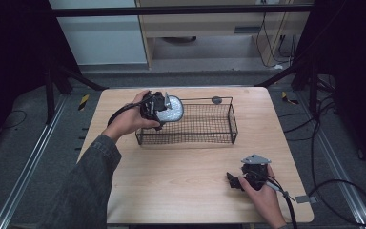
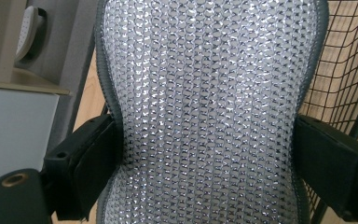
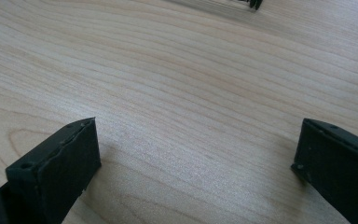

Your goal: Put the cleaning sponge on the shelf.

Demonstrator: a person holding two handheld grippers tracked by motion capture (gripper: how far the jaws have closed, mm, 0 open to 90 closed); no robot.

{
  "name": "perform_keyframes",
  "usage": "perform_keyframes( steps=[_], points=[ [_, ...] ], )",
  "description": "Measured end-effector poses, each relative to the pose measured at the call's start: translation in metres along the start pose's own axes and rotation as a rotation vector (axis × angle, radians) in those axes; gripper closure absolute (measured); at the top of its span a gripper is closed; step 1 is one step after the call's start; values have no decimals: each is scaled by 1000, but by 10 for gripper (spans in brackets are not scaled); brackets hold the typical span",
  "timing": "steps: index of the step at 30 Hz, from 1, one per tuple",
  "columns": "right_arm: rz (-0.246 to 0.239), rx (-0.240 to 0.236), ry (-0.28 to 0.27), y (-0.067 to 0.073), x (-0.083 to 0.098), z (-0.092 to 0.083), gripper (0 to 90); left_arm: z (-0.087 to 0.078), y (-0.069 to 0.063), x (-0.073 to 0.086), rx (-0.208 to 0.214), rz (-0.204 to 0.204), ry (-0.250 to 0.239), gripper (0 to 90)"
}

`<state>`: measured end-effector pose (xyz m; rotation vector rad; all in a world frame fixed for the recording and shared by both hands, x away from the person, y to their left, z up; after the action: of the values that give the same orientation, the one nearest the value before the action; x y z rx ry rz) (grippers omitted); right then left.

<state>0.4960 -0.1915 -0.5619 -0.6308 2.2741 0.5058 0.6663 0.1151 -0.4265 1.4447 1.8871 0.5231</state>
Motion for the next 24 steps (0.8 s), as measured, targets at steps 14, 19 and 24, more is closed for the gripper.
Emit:
perform_keyframes(
  steps=[14,19,24],
  points=[
    [-1,1,-3,0,0,0,4,12,-10,2,25,11,16,91],
    [3,0,-2,0,0,0,3,16,-10,5,33,-3,21,91],
    [2,1,-2,0,0,0,4,17,-10,6,41,-6,20,91]
  ],
)
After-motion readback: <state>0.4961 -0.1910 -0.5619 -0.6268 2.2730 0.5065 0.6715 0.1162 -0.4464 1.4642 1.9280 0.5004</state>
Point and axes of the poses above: each handheld gripper's, and its own axes: z roughly forward along the jaws, x roughly out of its underside, y roughly to its left, the point moved 7 cm from there along z, roughly forward along the jaws, and after that the axes turned 15 degrees about -x, right-handed, at the moved point
